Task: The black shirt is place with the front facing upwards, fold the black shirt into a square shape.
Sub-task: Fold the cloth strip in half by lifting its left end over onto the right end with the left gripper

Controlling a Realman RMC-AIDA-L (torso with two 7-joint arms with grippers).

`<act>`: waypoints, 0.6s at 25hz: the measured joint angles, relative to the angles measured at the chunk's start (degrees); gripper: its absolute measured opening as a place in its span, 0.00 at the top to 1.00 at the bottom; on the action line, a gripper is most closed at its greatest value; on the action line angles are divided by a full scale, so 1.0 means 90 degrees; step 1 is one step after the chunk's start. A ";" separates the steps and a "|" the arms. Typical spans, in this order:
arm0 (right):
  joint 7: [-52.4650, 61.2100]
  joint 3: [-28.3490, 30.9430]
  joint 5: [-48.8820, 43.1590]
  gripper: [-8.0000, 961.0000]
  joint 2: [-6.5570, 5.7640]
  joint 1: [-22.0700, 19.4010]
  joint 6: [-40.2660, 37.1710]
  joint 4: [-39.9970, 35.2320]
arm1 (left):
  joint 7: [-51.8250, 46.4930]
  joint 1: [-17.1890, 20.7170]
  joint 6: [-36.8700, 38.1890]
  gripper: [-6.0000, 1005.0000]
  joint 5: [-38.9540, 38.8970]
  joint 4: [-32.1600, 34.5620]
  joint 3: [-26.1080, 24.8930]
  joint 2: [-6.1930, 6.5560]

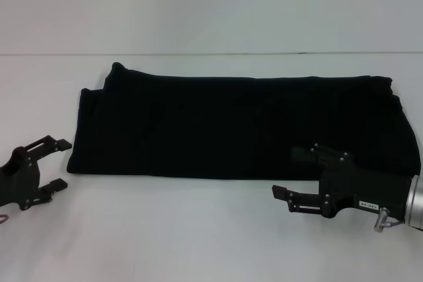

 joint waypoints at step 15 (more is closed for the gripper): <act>0.0000 -0.0051 0.0000 0.04 0.0004 -0.0009 0.0022 0.0036 | 0.0061 -0.0256 -0.0350 0.12 -0.0014 -0.0177 0.0006 -0.0033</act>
